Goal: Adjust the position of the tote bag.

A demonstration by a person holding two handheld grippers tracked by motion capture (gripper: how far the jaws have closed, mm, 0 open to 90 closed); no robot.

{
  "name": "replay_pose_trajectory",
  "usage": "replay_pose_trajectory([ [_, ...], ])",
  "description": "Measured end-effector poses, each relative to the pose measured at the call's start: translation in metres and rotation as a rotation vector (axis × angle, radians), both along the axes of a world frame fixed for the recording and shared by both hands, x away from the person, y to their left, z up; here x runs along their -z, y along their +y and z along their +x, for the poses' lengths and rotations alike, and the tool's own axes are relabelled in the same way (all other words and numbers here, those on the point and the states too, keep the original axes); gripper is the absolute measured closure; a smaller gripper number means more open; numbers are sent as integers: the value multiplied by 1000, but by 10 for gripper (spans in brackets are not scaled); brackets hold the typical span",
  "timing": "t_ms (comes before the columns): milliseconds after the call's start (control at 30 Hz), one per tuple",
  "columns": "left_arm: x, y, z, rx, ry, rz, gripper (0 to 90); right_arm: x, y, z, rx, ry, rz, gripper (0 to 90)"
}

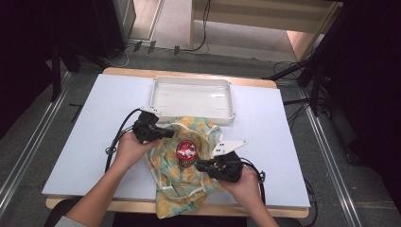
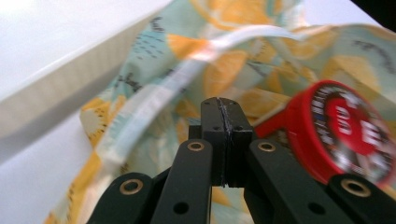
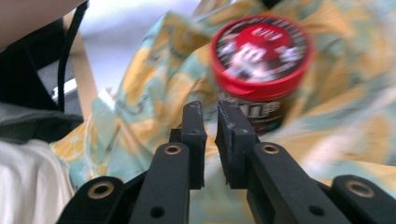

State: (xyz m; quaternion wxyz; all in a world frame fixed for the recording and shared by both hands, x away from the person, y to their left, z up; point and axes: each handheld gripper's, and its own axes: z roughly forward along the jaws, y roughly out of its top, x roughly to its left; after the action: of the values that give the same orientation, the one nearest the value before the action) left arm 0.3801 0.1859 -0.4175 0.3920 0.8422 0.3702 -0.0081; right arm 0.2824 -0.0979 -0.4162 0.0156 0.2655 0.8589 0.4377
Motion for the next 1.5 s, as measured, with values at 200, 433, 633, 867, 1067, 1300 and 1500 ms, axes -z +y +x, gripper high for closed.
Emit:
replay_pose_trajectory([
  [200, -12, 3, -19, 35, -10, -8, 900, -20, -13, 14, 70, -22, 7, 822],
  [433, -16, 3, -43, 62, -25, -17, 892, -32, -22, 36, 151, -37, 13, 701],
  [633, -8, 6, -57, 62, -7, -24, 892, -29, -21, 46, 172, -15, 25, 661],
  [867, 7, -2, -73, 88, 1, 1, 889, -14, -9, 55, 191, 6, -49, 848],
  [1067, 27, -3, -78, 74, 33, 20, 890, -5, -13, 61, 215, 3, -69, 900],
  [1300, 37, -2, -84, 73, 38, 55, 890, 8, -39, 70, 269, 12, -25, 900],
  [1500, 42, -2, -83, 77, 44, 64, 890, 17, -61, 78, 330, 26, -23, 900],
])
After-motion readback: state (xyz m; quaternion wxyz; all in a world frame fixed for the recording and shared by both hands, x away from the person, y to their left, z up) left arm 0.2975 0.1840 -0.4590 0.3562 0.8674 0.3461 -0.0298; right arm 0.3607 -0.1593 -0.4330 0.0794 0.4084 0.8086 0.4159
